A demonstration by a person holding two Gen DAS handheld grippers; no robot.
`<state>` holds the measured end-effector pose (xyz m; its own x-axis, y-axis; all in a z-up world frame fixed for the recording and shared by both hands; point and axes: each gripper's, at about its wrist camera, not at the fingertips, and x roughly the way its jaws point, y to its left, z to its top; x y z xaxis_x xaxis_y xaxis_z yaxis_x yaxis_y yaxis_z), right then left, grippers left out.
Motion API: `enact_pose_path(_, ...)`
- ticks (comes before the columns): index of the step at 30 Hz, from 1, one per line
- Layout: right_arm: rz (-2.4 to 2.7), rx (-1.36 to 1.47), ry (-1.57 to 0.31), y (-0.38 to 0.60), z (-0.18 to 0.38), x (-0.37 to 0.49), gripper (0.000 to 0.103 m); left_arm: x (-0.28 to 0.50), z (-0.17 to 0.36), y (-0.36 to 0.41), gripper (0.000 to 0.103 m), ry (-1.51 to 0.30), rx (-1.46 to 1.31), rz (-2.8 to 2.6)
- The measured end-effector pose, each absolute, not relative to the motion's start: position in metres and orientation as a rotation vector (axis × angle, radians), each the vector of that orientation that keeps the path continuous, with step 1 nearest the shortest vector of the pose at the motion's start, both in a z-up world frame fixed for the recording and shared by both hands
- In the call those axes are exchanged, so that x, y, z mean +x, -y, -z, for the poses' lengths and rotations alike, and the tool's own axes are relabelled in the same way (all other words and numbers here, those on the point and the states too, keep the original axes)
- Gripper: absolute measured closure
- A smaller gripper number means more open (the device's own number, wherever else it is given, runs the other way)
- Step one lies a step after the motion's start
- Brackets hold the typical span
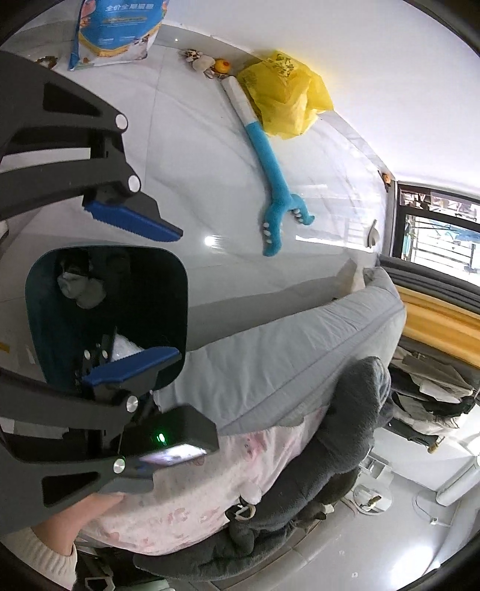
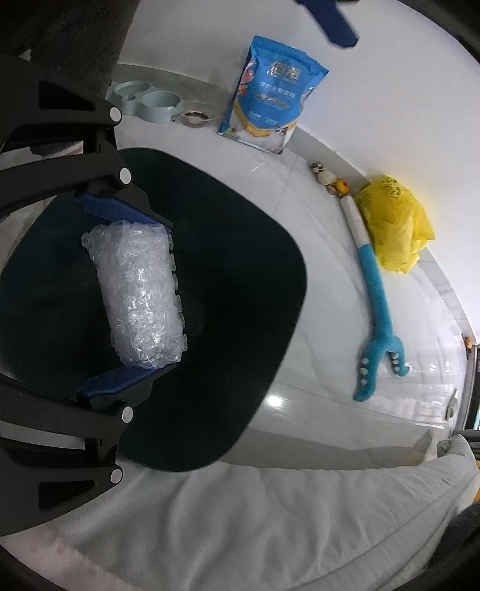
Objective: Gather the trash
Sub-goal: 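Open the right tool to drop the bubble-wrap roll into the bin, then move both tools back over the bed toward the remaining bubble wrap and tape core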
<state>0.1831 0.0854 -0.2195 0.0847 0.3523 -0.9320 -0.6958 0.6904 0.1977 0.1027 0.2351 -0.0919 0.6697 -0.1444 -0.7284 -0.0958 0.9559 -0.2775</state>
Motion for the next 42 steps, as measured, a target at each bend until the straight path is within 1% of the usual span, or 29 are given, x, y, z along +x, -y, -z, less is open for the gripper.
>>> enact_pose_path(2,-0.797,-0.337,-1.271,-0.086,0.221,0.184,0.026,0.103,0.091,-0.235,0.041,-0.836,-0.309,0.030)
enact_pose_path(4,-0.796,-0.336,-1.282,-0.086,0.223,0.184,0.023,0.103,0.088,-0.236,0.041,-0.829,-0.311,0.032)
enact_pose_path(12,-0.798,-0.320,-1.254,-0.082,0.210,0.187,0.023,0.102,0.073,-0.234,0.041,-0.796,-0.306,0.032)
enact_pose_path(28,-0.843,-0.242,-1.067,-0.055,0.137,0.192,0.023,0.109,0.040,-0.204,0.041,-0.734,-0.277,0.065)
enact_pose_path(36,-0.812,-0.220,-0.948,-0.016,0.100,0.201,0.023,0.121,0.025,-0.176,0.037,-0.712,-0.263,0.088)
enact_pose_path(42,-0.776,-0.189,-0.905,0.017,0.083,0.220,0.023,0.137,0.019,-0.153,0.035,-0.705,-0.251,0.099)
